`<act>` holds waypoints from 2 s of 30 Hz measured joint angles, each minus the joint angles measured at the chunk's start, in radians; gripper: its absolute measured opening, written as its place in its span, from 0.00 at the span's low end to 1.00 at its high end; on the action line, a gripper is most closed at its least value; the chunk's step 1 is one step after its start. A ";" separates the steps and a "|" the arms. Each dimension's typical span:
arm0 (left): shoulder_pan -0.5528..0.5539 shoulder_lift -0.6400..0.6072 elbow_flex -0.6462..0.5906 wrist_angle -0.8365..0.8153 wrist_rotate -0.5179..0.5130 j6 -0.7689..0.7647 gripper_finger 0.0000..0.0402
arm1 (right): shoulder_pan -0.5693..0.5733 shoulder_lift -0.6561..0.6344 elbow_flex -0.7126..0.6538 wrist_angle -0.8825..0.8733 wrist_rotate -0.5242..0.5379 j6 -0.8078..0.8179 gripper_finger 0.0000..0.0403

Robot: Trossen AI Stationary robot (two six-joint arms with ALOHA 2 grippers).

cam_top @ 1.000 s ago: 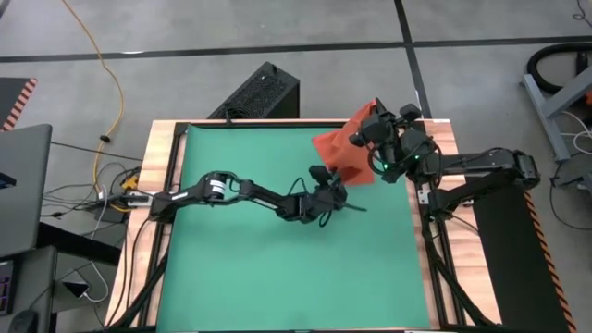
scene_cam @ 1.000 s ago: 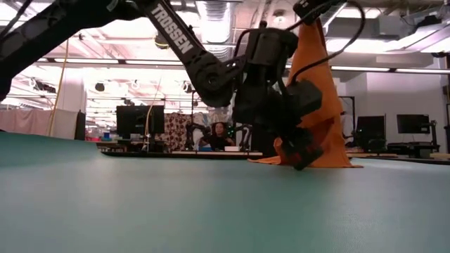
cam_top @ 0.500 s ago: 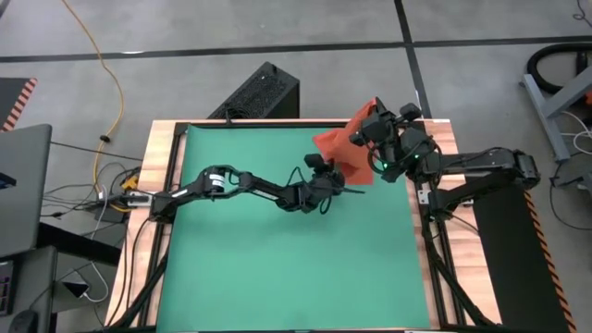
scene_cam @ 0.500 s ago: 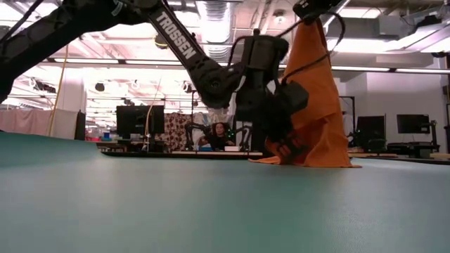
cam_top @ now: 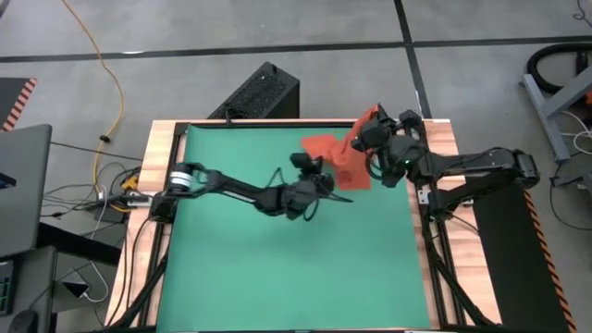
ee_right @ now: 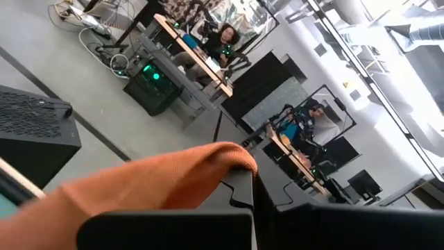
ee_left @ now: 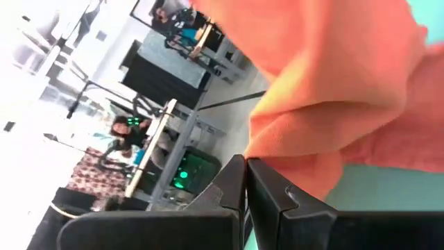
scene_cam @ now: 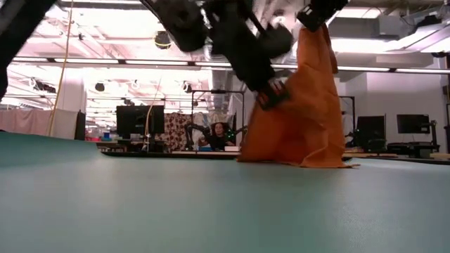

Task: Roll towel
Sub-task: Fold the orange towel

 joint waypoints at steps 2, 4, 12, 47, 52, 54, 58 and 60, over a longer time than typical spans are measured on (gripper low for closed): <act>-0.018 -0.099 -0.077 -0.029 -0.004 -0.064 0.00 | 0.011 0.000 0.000 -0.074 0.001 0.089 0.02; -0.038 -0.197 -0.157 -0.076 -0.007 -0.139 0.00 | 0.022 0.000 0.000 -0.153 0.001 0.182 0.02; -0.174 -0.519 -0.370 -0.369 -0.096 -0.439 0.00 | 0.156 0.000 0.000 -0.443 0.001 0.607 0.02; -0.332 -0.897 -0.398 -1.571 0.023 -1.796 0.00 | 0.249 0.122 -0.078 0.004 -0.001 0.699 0.01; -0.267 -0.806 -0.398 -1.729 0.060 -1.920 0.00 | 0.096 0.247 -0.098 -0.196 -0.277 1.021 0.01; -0.245 -0.761 -0.398 -1.727 0.083 -1.895 0.00 | 0.043 0.300 -0.098 -0.261 -0.339 1.110 0.01; -0.202 -0.657 -0.400 -1.730 0.105 -1.849 0.00 | -0.035 0.400 -0.098 -0.314 -0.419 1.193 0.02; -0.172 -0.609 -0.416 -1.721 0.101 -1.827 0.00 | -0.062 0.438 -0.098 -0.317 -0.452 1.206 0.03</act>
